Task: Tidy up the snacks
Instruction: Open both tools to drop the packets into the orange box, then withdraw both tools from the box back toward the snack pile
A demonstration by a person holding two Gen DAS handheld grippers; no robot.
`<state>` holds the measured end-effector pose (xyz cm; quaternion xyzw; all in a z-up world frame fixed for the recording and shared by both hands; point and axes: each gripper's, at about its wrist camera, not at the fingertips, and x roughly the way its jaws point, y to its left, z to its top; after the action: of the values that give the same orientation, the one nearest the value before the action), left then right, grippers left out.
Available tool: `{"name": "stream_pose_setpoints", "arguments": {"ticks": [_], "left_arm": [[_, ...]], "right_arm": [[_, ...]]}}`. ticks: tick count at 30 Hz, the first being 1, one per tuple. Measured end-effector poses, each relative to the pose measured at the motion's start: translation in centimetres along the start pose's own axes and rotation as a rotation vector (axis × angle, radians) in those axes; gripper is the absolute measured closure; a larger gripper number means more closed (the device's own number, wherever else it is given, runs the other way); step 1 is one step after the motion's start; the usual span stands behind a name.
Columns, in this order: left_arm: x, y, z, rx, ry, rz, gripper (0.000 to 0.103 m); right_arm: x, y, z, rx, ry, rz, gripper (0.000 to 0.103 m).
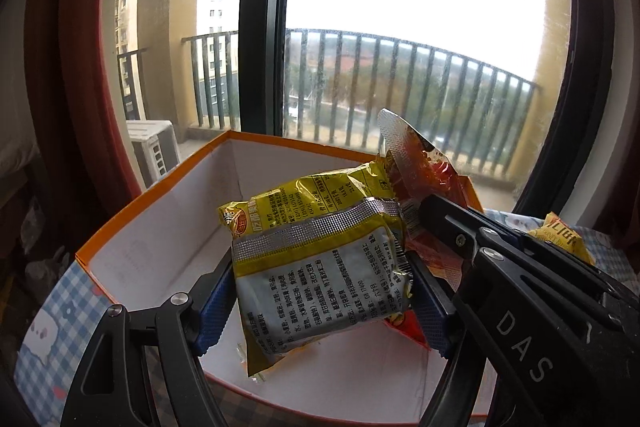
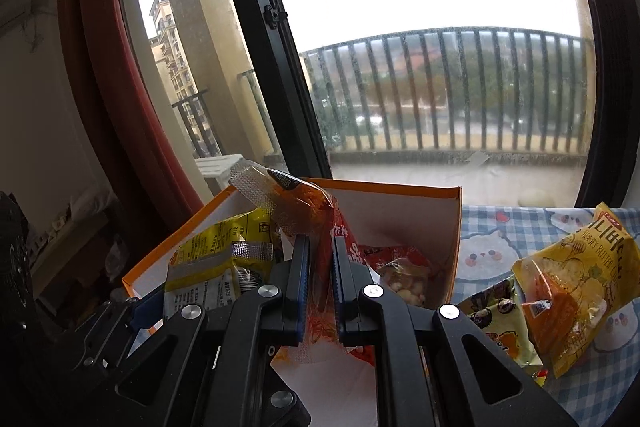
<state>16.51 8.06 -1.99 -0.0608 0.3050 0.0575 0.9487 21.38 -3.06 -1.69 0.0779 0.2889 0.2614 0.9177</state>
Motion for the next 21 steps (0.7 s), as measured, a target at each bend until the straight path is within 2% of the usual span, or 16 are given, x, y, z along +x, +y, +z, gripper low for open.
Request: {"name": "stream_pose_setpoints", "arguments": {"ticks": [4, 7, 8, 9, 10, 11, 12, 15, 21], "left_arm": [[1.7, 0.6, -0.5, -0.005, 0.051, 0.016, 0.021], [1.5, 0.8, -0.2, -0.010, 0.042, 0.019, 0.018], [1.5, 0.8, 0.0, -0.010, 0.045, 0.019, 0.017], [1.4, 0.8, 0.0, -0.011, 0.045, 0.016, 0.014], [1.1, 0.9, 0.1, -0.019, 0.042, 0.007, 0.011], [1.2, 1.5, 0.2, -0.030, 0.041, -0.001, 0.009], [1.0, 1.7, 0.2, -0.034, 0.039, -0.002, 0.006], [0.6, 1.6, 0.1, -0.026, 0.029, 0.004, 0.005], [0.1, 1.3, -0.5, -0.009, 0.025, 0.006, 0.005]], "right_arm": [[2.0, -0.6, -0.7, 0.030, 0.077, 0.001, 0.086], [2.2, -0.3, -0.9, -0.007, 0.107, 0.009, 0.080], [2.1, -0.1, -0.8, -0.018, 0.103, 0.013, 0.075], [2.0, 0.0, -0.8, -0.025, 0.102, 0.004, 0.061], [2.0, 0.0, -0.8, -0.017, 0.104, -0.007, 0.053], [1.9, -0.2, -0.7, 0.000, 0.102, -0.008, 0.038], [1.7, -0.4, -0.7, 0.015, 0.090, 0.000, 0.029], [1.3, -0.6, -0.7, 0.017, 0.061, -0.011, 0.018], [0.5, -0.7, -0.9, 0.022, 0.052, -0.020, 0.008]]}}
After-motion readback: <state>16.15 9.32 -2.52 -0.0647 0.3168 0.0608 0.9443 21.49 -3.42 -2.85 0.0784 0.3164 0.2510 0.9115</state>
